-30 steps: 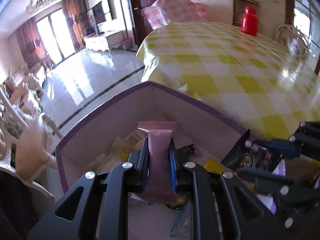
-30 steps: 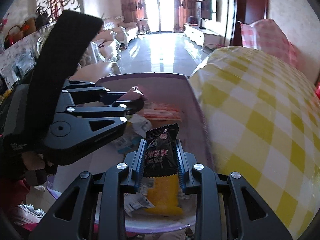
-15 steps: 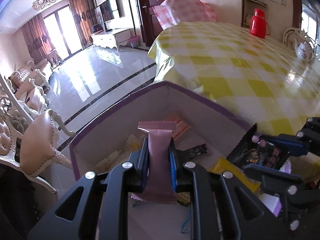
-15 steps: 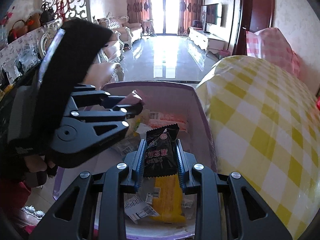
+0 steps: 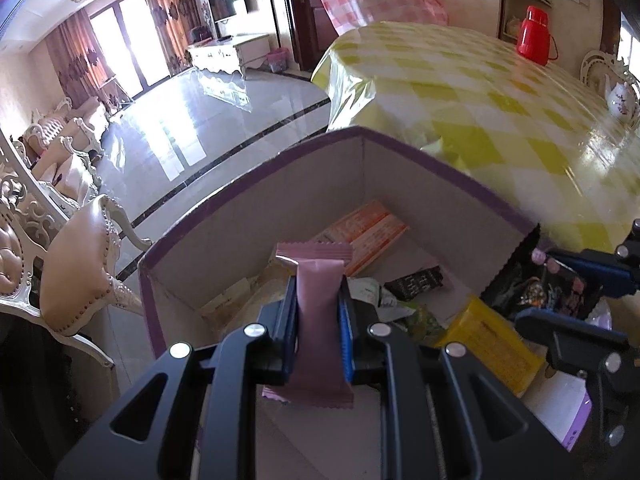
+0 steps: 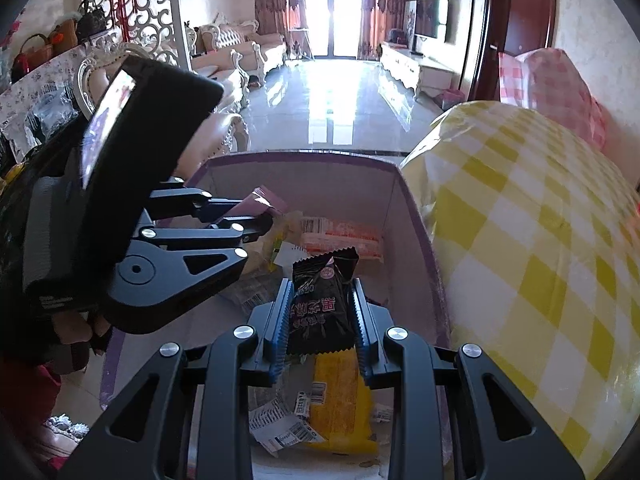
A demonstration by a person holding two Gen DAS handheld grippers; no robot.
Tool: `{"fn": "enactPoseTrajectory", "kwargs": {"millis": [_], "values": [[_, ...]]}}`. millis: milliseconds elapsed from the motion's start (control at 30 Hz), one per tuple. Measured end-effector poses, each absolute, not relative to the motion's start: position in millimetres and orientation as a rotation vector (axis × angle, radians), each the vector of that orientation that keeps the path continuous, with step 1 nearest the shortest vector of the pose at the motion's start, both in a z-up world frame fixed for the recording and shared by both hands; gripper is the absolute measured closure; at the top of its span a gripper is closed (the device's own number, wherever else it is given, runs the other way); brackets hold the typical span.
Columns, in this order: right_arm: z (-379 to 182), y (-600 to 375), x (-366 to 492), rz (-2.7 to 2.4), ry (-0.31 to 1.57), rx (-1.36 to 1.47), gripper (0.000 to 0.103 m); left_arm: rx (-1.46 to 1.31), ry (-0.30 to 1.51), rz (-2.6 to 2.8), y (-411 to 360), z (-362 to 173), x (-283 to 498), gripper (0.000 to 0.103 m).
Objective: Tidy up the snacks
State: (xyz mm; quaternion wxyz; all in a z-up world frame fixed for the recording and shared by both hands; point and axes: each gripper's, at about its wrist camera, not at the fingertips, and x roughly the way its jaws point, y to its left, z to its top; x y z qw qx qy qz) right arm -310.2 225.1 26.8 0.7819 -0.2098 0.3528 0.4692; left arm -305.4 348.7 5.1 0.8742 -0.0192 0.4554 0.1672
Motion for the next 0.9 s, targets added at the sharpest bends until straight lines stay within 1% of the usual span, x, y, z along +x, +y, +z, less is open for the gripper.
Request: {"fn": "enactPoseTrajectory", "kwargs": {"millis": [200, 333, 367, 400, 433, 467, 500, 567, 600, 633, 667, 700, 733, 767, 900], "values": [[16, 232, -309, 1.007, 0.799, -0.464, 0.075, -0.05, 0.972, 0.347, 352, -2, -306, 0.085], [15, 236, -304, 0.997, 0.814, -0.457, 0.073, -0.067, 0.974, 0.354, 355, -2, -308, 0.081], [16, 236, -301, 0.996, 0.825, -0.446, 0.072, -0.077, 0.976, 0.355, 356, -2, -308, 0.078], [17, 235, -299, 0.996, 0.835, -0.43, 0.071, -0.088, 0.973, 0.356, 358, -1, -308, 0.062], [17, 234, -298, 0.994, 0.845, -0.418, 0.067, -0.101, 0.963, 0.358, 359, 1, -309, 0.039], [19, 232, -296, 0.989, 0.85, -0.41, 0.061, -0.107, 0.945, 0.366, 359, 5, -310, 0.03], [20, 230, -295, 0.985, 0.849, -0.407, 0.057, -0.106, 0.93, 0.376, 360, 9, -311, 0.023], [25, 224, -294, 0.983, 0.847, -0.4, 0.047, -0.121, 0.911, 0.385, 361, 14, -312, 0.02], [29, 221, -293, 0.988, 0.846, -0.396, 0.045, -0.138, 0.895, 0.383, 362, 18, -313, 0.014], [31, 219, -294, 0.991, 0.844, -0.397, 0.038, -0.151, 0.871, 0.376, 363, 22, -315, 0.009], [36, 216, -295, 0.992, 0.836, -0.408, 0.032, -0.157, 0.833, 0.369, 362, 28, -317, 0.007], [41, 213, -297, 0.988, 0.823, -0.424, 0.028, -0.149, 0.796, 0.372, 360, 34, -319, 0.001], [44, 211, -298, 0.982, 0.816, -0.434, 0.02, -0.132, 0.759, 0.382, 357, 40, -321, 0.001], [50, 207, -300, 0.969, 0.818, -0.447, 0.016, -0.108, 0.723, 0.396, 353, 47, -322, 0.001], [69, 198, -311, 0.97, 0.856, -0.464, 0.016, -0.007, 0.701, 0.518, 335, 68, -324, 0.001]]}}
